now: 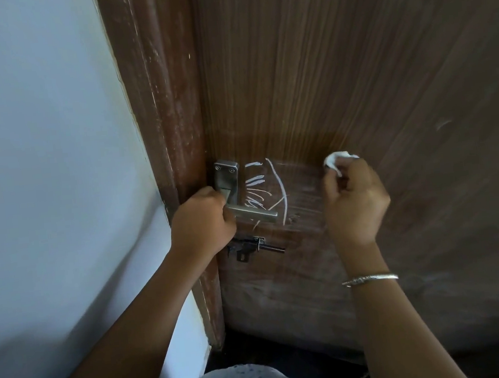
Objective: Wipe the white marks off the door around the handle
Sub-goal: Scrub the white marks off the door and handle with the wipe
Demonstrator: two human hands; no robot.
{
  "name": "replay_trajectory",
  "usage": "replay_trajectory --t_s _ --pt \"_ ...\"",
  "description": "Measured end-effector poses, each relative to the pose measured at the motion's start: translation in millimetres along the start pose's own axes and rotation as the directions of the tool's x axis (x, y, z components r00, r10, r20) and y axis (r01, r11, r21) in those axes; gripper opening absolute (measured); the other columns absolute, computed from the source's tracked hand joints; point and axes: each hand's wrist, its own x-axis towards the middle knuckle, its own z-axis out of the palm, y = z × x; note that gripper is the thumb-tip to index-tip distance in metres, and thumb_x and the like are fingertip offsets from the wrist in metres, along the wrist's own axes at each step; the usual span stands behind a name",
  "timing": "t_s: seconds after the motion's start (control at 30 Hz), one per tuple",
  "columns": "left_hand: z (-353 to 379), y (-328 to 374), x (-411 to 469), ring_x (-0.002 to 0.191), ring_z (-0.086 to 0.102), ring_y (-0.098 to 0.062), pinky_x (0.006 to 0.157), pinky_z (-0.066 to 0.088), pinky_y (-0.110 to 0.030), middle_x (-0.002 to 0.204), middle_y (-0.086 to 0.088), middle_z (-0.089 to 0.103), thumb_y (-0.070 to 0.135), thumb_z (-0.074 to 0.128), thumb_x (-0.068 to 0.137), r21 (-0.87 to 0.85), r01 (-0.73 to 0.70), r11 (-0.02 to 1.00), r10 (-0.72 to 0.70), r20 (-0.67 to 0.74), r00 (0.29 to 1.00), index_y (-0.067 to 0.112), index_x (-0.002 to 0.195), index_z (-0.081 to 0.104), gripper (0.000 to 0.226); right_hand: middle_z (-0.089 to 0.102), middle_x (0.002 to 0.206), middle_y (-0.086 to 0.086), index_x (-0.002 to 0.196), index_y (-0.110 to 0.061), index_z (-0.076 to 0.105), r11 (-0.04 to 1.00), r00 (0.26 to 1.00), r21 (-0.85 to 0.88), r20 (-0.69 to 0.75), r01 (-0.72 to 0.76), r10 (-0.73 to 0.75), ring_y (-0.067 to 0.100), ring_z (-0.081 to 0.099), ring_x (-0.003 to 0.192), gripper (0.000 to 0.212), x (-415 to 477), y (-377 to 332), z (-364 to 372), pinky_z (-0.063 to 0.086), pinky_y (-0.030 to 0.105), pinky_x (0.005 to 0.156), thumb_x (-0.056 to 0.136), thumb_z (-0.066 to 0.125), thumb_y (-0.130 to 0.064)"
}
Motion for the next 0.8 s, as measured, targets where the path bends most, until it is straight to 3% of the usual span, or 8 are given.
replay_trajectory --t_s 0.2,0.3,0.43,0.53,0.63,0.7,0.8 --pt "-7.3 -1.6 -3.2 0.069 0.066 -0.031 0.07 0.05 -0.029 0.093 -0.012 0.072 0.011 0.071 0.074 0.07 -0.081 0.994 0.076 0.069 0.995 0.003 0.093 0.07 0.02 0.065 0.072 0.015 0.096 -0.007 0.07 0.985 0.936 -0.062 0.325 0.164 -0.135 0.034 0.061 0.063 0.017 -6.1 -36.1 24.1 0.045 0.031 0.051 0.082 0.063 -0.001" --pt "-9.1 -3.7 -6.3 0.073 0.067 -0.031 0.071 0.052 -0.031 0.099 -0.011 0.071 0.012 0.071 0.075 0.083 -0.104 0.991 0.095 0.107 0.99 0.004 0.1 0.07 0.027 0.066 0.072 0.011 0.093 -0.011 0.069 0.996 0.968 -0.06 0.246 0.065 -0.049 0.033 0.061 0.064 0.014 -9.1 -17.1 14.2 0.047 0.033 0.053 0.081 0.064 -0.006" --pt "-7.5 -5.2 -8.1 0.073 0.068 -0.032 0.068 0.052 -0.031 0.099 -0.012 0.072 0.011 0.072 0.073 0.062 -0.085 0.994 0.079 0.099 0.992 0.003 0.099 0.07 0.027 0.066 0.077 0.011 0.088 -0.005 0.062 0.999 0.989 0.007 0.14 -0.053 0.052 0.03 0.063 0.064 0.009 -12.7 -5.7 8.7 0.049 0.033 0.055 0.079 0.065 -0.004" --pt "-7.1 -5.5 -8.4 0.073 0.068 -0.033 0.069 0.053 -0.034 0.098 -0.012 0.072 0.011 0.074 0.072 0.067 -0.084 0.994 0.076 0.113 0.991 0.003 0.099 0.07 0.028 0.066 0.072 0.011 0.083 -0.004 0.066 0.997 0.985 0.057 0.167 0.044 -0.053 0.027 0.062 0.061 0.007 -10.0 -27.4 28.0 0.044 0.026 0.053 0.078 0.068 0.0" --pt "-9.8 -10.4 -7.3 0.083 0.068 -0.03 0.076 0.052 -0.034 0.108 -0.007 0.071 0.013 0.072 0.075 0.028 -0.05 0.998 0.046 0.113 0.993 0.008 0.106 0.069 0.031 0.07 0.076 0.012 0.089 -0.003 0.071 0.978 0.931 0.09 0.302 0.189 -0.208 0.023 0.065 0.061 0.01 -11.5 -54.6 50.6 0.049 0.02 0.056 0.081 0.069 0.001" --pt "-11.4 -15.4 -6.3 0.089 0.067 -0.027 0.078 0.051 -0.03 0.115 -0.003 0.068 0.014 0.068 0.08 -0.003 -0.033 0.999 0.033 0.127 0.991 0.012 0.111 0.068 0.032 0.07 0.077 0.015 0.095 -0.003 0.072 0.972 0.894 0.104 0.382 0.209 -0.233 0.027 0.067 0.065 0.011 -14.6 -64.1 56.8 0.055 0.028 0.057 0.087 0.064 -0.003" --pt "-12.8 -20.8 -6.9 0.088 0.066 -0.024 0.077 0.049 -0.025 0.123 0.0 0.064 0.011 0.064 0.081 -0.047 -0.028 0.999 0.036 0.162 0.986 0.013 0.116 0.065 0.035 0.068 0.068 0.014 0.091 -0.005 0.073 0.973 0.91 0.06 0.346 0.222 -0.229 0.03 0.065 0.058 0.009 -15.5 -51.5 50.7 0.053 0.031 0.051 0.085 0.066 -0.004"
